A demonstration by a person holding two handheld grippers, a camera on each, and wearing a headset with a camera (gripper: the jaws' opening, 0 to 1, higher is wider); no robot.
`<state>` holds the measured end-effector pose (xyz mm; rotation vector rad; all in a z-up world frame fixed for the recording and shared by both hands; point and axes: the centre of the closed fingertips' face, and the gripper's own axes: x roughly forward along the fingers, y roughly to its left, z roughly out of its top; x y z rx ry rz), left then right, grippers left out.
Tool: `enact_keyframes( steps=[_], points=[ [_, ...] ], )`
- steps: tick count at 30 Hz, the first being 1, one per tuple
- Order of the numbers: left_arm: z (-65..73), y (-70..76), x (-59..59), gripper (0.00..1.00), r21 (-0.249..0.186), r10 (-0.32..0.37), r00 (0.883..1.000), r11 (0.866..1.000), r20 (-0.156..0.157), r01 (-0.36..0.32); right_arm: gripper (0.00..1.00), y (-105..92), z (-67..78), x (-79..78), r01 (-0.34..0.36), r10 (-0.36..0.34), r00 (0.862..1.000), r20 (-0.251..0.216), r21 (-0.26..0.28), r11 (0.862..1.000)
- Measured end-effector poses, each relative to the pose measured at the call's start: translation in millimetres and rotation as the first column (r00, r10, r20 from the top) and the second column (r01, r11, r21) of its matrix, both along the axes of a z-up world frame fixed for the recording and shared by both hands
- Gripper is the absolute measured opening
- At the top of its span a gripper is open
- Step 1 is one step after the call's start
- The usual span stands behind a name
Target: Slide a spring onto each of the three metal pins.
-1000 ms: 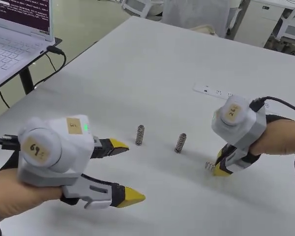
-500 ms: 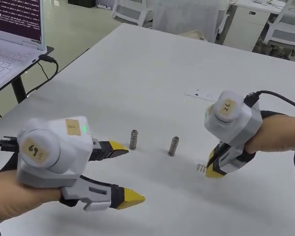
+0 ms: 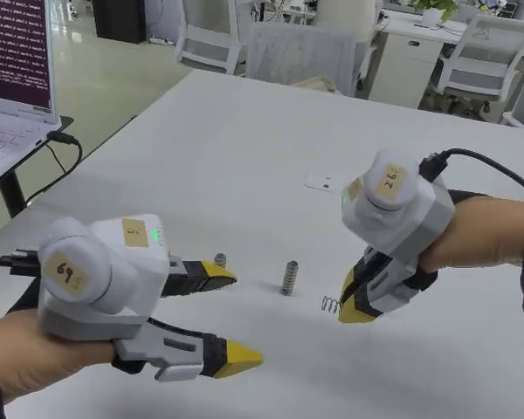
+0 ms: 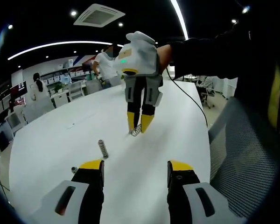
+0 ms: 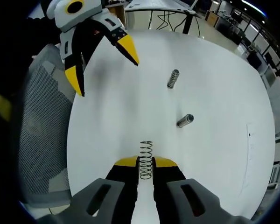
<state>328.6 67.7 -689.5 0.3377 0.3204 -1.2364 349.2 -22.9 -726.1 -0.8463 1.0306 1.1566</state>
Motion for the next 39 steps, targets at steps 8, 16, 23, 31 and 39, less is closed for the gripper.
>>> enact_keyframes(
  steps=[8, 16, 23, 31, 39],
  points=[
    [4.2, -14.5, 2.6, 0.44, -0.002, -0.037, 0.999, 0.999, -0.006, 0.037, 0.08, 9.7, 13.1, -9.1, -0.030, 0.030, 0.999, 0.011, 0.020, 0.999],
    [6.3, -33.7, -0.7, 0.40, -0.009, -0.074, 0.997, 0.997, -0.017, 0.074, 0.08, 15.4, 17.5, -17.3, -0.064, 0.063, 0.998, 0.017, 0.013, 0.998],
    [5.8, -45.0, -2.9, 0.36, -0.003, -0.103, 0.995, 0.995, -0.012, 0.103, 0.08, 20.2, 20.0, -22.9, -0.085, 0.085, 0.996, 0.015, 0.017, 0.996],
    [6.4, -53.6, -3.0, 0.30, -0.006, -0.119, 0.993, 0.993, -0.008, 0.119, 0.08, 24.2, 19.3, -28.1, -0.107, 0.106, 0.994, 0.012, 0.020, 0.994],
    [7.7, -57.6, -5.2, 0.24, -0.007, -0.138, 0.990, 0.990, 0.001, 0.138, 0.08, 29.3, 21.9, -31.5, -0.124, 0.123, 0.992, 0.015, 0.027, 0.992]
  ],
)
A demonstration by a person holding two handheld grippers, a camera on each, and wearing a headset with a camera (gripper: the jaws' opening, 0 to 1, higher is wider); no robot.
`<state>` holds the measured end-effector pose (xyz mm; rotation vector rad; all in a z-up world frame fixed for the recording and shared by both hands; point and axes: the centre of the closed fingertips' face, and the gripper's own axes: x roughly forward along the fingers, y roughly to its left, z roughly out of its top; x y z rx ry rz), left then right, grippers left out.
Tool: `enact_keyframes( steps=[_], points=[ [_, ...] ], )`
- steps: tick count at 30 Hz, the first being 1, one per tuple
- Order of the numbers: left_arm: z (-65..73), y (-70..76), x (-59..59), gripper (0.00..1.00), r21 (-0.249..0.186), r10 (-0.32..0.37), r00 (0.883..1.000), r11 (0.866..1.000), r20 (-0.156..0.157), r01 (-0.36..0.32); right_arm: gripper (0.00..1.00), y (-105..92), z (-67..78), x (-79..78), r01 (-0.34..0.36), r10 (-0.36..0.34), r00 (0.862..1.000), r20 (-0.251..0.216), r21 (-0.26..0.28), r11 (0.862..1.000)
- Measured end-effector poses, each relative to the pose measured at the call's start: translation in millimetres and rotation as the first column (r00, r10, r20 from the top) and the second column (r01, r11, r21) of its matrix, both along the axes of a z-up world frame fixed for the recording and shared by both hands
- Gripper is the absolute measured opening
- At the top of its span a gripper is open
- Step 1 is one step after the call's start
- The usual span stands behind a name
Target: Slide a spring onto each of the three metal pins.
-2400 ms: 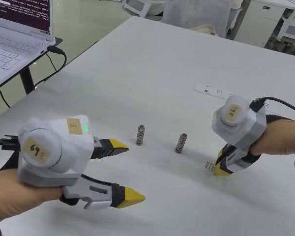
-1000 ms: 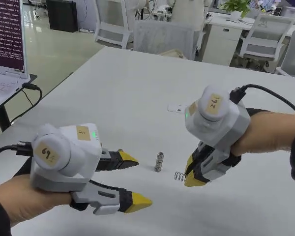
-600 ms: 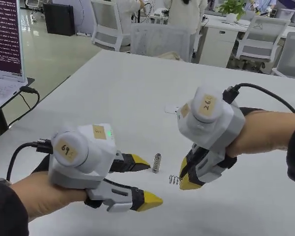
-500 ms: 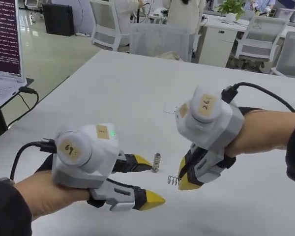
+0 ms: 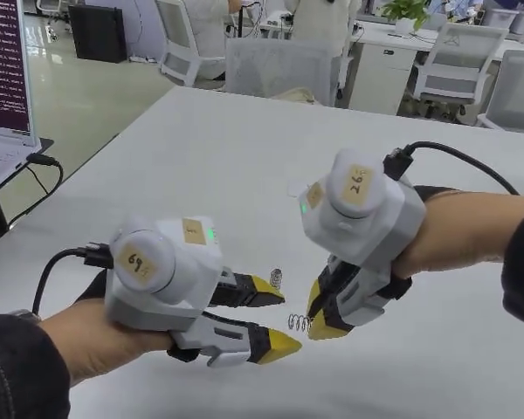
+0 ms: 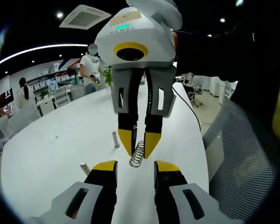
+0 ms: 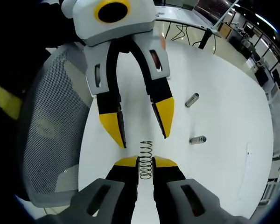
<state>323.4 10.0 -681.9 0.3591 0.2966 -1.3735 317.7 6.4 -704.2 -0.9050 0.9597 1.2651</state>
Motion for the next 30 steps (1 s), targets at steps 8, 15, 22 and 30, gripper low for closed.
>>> enact_keyframes(
  steps=[8, 15, 22, 30],
  points=[
    [1.2, -1.8, -4.2, 0.17, 0.001, -0.022, 1.000, 1.000, 0.013, 0.022, 0.08, 3.4, 0.1, -3.6, -0.021, 0.021, 1.000, 0.002, -0.005, 1.000],
    [0.1, -3.4, -7.4, 0.13, 0.008, -0.040, 0.999, 0.999, 0.019, 0.040, 0.08, 5.6, 0.7, -6.1, -0.035, 0.035, 0.999, 0.002, -0.004, 0.999],
    [-1.2, -4.1, -10.0, 0.09, 0.012, -0.052, 0.999, 0.999, 0.017, 0.052, 0.08, 6.8, 0.6, -9.1, -0.055, 0.055, 0.998, 0.001, -0.008, 0.998],
    [-2.4, -4.4, -12.8, 0.06, 0.014, -0.062, 0.998, 0.998, 0.010, 0.061, 0.08, 7.8, 0.7, -11.7, -0.075, 0.075, 0.997, -0.001, -0.009, 0.997]
  ],
)
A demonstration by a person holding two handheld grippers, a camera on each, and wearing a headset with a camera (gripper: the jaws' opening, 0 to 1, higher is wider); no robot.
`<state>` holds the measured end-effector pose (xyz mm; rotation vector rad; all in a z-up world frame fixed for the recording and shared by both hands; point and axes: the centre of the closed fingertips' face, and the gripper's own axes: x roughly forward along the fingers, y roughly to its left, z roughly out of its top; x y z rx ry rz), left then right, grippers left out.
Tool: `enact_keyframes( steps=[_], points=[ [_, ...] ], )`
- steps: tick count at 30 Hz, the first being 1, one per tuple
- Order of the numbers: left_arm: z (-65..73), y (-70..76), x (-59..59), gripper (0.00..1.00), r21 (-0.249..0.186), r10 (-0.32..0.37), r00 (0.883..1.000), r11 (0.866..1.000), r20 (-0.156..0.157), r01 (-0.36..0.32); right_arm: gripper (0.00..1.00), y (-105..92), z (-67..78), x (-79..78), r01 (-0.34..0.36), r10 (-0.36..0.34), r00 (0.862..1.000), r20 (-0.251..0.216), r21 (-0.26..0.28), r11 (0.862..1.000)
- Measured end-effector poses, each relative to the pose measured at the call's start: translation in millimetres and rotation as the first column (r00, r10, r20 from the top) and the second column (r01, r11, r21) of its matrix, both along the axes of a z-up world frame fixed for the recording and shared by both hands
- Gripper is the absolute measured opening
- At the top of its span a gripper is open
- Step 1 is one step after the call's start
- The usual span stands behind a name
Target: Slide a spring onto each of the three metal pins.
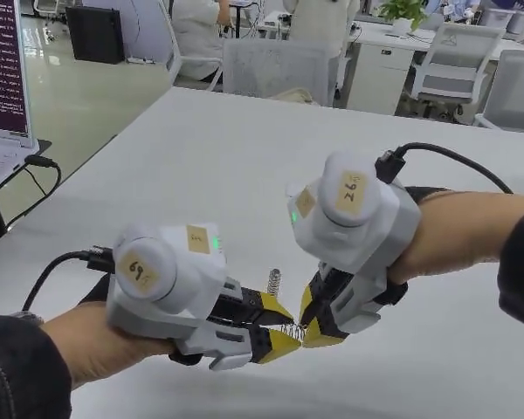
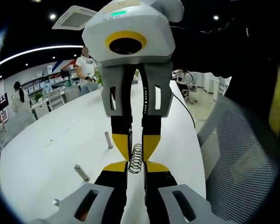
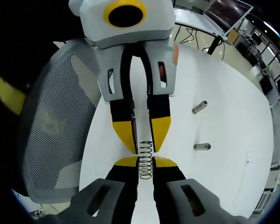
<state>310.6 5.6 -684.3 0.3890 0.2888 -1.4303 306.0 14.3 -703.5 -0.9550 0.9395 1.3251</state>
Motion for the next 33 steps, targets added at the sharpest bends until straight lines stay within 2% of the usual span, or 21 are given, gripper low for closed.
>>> enact_keyframes(
  steps=[21, 33],
  points=[
    [1.2, 1.0, -3.7, 0.03, -0.011, -0.014, 1.000, 1.000, -0.004, 0.014, 0.08, 1.6, 2.4, -4.5, -0.017, 0.017, 1.000, -0.005, 0.001, 1.000],
    [2.8, 2.2, -5.2, 0.02, -0.009, -0.023, 1.000, 1.000, -0.020, 0.023, 0.08, 2.0, 2.8, -5.4, -0.016, 0.016, 1.000, -0.010, 0.017, 1.000]
  ],
)
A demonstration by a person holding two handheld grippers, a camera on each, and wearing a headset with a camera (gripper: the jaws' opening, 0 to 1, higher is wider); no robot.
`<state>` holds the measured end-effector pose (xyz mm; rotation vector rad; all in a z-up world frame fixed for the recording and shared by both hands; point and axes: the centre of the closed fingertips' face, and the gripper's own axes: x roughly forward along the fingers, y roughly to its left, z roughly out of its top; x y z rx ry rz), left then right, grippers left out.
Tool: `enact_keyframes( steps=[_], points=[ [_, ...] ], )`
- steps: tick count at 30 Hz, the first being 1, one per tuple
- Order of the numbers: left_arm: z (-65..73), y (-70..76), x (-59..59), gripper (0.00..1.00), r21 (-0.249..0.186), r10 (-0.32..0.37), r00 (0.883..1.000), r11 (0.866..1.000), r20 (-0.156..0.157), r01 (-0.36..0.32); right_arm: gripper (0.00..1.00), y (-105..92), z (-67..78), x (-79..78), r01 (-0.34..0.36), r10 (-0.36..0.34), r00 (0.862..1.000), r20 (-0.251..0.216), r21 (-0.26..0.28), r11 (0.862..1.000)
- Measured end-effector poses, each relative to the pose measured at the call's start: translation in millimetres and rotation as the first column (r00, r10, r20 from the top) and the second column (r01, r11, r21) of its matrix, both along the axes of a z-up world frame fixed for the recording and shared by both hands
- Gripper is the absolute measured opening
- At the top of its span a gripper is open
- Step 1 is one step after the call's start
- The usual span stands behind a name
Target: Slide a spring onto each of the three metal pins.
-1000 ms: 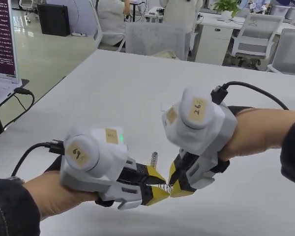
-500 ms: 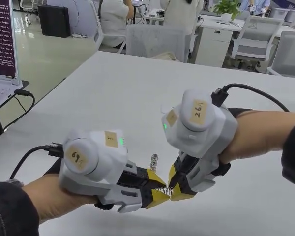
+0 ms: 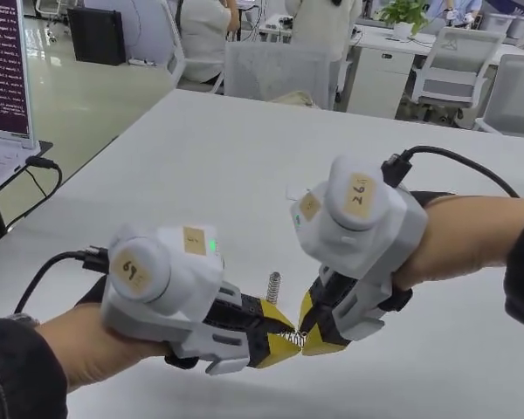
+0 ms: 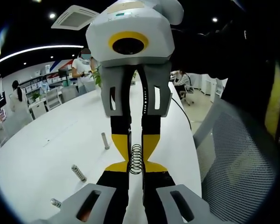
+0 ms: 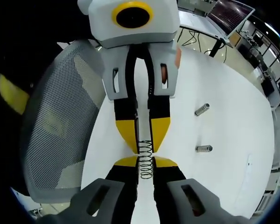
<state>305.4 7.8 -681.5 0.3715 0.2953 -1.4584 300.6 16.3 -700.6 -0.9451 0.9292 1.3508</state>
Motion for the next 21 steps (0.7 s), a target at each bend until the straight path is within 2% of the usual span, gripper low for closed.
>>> enact_keyframes(
  steps=[16, 21],
  points=[
    [6.1, 3.4, 0.7, 0.02, -0.016, 0.002, 1.000, 1.000, -0.002, -0.002, 0.09, -6.2, -4.8, 0.8, 0.032, -0.032, 0.999, -0.011, 0.027, 0.999],
    [7.7, 4.4, 1.4, 0.02, -0.022, 0.006, 1.000, 1.000, -0.001, -0.006, 0.08, -5.1, -0.8, 1.0, 0.037, -0.036, 0.999, -0.009, 0.048, 0.998]
  ],
)
